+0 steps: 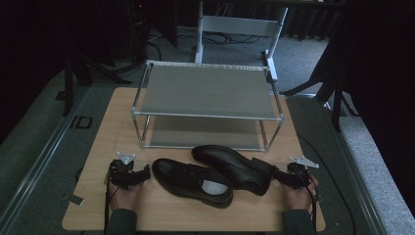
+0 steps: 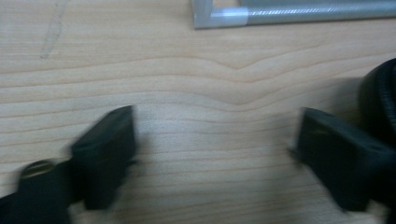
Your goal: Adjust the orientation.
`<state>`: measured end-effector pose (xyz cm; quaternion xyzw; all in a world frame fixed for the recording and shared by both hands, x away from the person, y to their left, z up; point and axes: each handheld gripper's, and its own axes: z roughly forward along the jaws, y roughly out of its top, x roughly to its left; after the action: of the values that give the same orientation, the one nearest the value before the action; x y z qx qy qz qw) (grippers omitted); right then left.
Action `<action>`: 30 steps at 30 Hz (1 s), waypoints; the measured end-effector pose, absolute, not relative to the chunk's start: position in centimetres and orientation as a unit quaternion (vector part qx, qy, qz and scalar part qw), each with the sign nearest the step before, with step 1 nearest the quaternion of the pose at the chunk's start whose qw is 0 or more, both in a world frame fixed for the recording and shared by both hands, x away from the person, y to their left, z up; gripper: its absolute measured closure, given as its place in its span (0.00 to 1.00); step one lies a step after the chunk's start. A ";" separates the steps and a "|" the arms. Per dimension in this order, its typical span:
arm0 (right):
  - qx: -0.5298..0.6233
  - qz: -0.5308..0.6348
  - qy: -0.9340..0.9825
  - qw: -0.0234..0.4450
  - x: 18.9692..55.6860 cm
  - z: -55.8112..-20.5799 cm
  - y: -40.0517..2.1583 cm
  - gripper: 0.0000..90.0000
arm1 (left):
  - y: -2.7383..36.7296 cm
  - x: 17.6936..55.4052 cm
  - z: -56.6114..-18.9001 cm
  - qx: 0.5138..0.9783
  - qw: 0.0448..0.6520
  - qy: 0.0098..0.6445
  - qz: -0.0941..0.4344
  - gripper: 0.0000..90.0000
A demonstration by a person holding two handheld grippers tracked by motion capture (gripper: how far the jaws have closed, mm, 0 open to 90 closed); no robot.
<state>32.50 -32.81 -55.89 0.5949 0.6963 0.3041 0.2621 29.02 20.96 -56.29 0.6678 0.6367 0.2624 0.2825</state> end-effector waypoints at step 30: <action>0.575 0.324 0.709 0.248 31.6 -55.1 -32.3 0.47 | 17.4 24.5 -53.7 0.713 0.321 0.565 0.262 0.43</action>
<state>31.60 -32.29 -55.05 0.5748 0.7092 0.3240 0.2484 24.54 17.42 -53.67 0.7133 0.5652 0.2625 0.3209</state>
